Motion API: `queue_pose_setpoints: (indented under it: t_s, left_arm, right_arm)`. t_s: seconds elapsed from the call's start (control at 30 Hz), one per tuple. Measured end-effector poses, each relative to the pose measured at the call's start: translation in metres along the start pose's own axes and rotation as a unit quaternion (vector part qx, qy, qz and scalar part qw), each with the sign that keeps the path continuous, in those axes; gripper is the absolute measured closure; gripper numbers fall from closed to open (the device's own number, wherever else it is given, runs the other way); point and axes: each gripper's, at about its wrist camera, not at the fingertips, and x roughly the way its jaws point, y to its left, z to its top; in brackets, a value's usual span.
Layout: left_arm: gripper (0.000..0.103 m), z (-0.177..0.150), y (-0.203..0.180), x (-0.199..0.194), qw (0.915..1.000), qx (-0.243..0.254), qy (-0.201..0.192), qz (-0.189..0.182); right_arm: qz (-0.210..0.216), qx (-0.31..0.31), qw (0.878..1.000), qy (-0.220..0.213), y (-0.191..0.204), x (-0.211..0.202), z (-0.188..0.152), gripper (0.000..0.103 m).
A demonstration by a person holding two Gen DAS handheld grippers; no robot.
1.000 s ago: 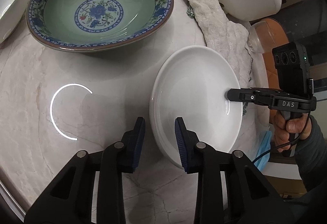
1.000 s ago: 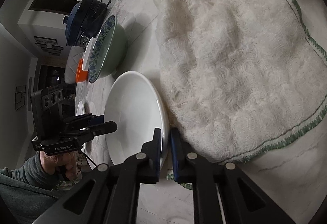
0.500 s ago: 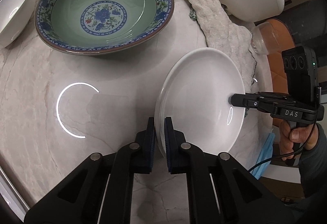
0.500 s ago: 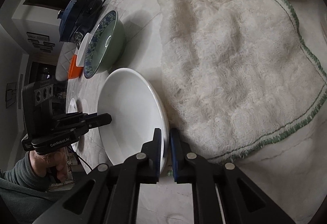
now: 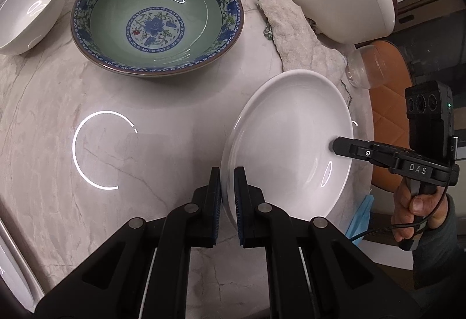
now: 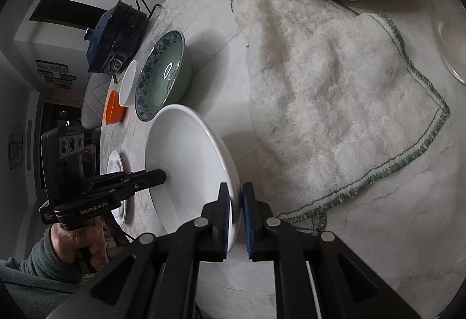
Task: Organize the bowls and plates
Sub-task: 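Lift and carry the small white dish with both tools to the plate stack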
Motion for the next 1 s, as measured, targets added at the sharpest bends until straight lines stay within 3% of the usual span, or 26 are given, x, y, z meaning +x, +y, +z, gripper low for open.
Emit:
queue_pose_setpoints:
  t_s: [0.43,1.0]
  left_arm:
    - [0.096,-0.031,0.014,-0.039,0.9989,-0.035,0.010,-0.029]
    - [0.096,-0.085,0.073,-0.117,0.9963,-0.069,-0.019,-0.047]
  right_arm:
    - [0.008,0.045,0.998,0.035,0.022,0.005,-0.018,0.091]
    - [0.022,0.023,0.998,0.057,0.102,0.019,-0.037,0.091]
